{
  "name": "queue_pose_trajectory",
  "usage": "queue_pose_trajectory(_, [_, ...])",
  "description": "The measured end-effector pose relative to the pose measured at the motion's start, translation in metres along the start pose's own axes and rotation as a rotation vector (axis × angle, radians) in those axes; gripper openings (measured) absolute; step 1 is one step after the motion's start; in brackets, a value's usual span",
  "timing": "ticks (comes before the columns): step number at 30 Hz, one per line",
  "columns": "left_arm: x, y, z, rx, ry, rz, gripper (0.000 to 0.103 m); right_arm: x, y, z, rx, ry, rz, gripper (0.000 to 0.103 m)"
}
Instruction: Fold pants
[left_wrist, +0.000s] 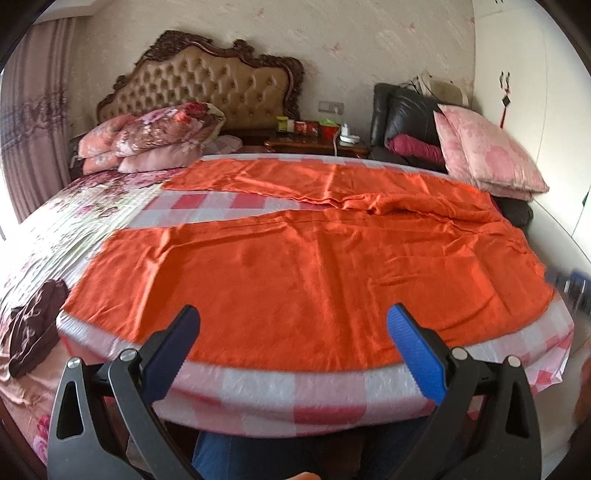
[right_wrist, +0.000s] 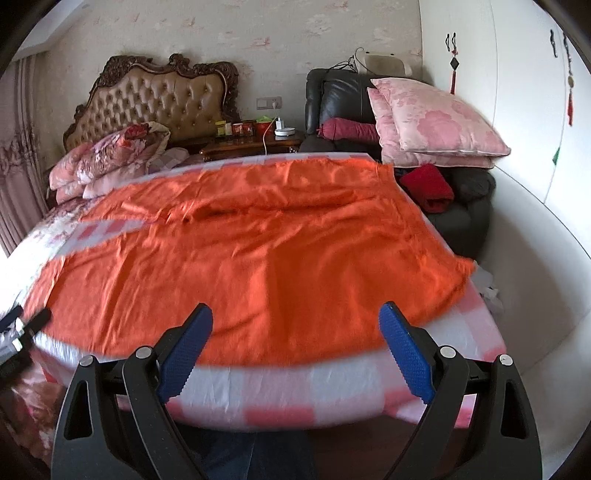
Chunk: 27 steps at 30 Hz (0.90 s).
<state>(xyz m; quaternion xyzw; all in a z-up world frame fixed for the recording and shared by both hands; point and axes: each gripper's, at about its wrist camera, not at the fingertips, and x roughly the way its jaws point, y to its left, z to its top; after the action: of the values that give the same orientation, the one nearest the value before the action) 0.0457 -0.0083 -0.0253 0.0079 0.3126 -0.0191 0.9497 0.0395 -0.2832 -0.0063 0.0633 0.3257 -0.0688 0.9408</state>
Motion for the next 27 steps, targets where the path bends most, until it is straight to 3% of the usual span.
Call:
queue_pose_trajectory(6, [0.050, -0.010, 0.028, 0.064, 0.007, 0.000, 0.101, 0.066, -0.040, 0.078, -0.019, 0.071, -0.025, 0.089])
queue_pose_trajectory(10, [0.079, -0.010, 0.040, 0.049, 0.044, -0.068, 0.101, 0.124, -0.064, 0.138, -0.051, 0.138, -0.035, 0.089])
queue_pose_trajectory(13, [0.096, -0.007, 0.045, 0.030, 0.062, -0.111, 0.101, 0.188, -0.080, 0.184, -0.099, 0.234, -0.044, 0.088])
queue_pose_trajectory(16, [0.110, 0.000, 0.044, 0.009, 0.080, -0.146, 0.101, 0.244, -0.094, 0.217, -0.151, 0.287, -0.105, 0.089])
queue_pose_trajectory(21, [0.123, 0.022, 0.039, -0.085, 0.132, -0.227, 0.101, 0.322, -0.089, 0.235, -0.319, 0.373, -0.132, 0.089])
queue_pose_trajectory(27, [0.126, 0.039, 0.049, -0.130, 0.115, -0.240, 0.101, 0.366, -0.081, 0.242, -0.393, 0.422, -0.055, 0.087])
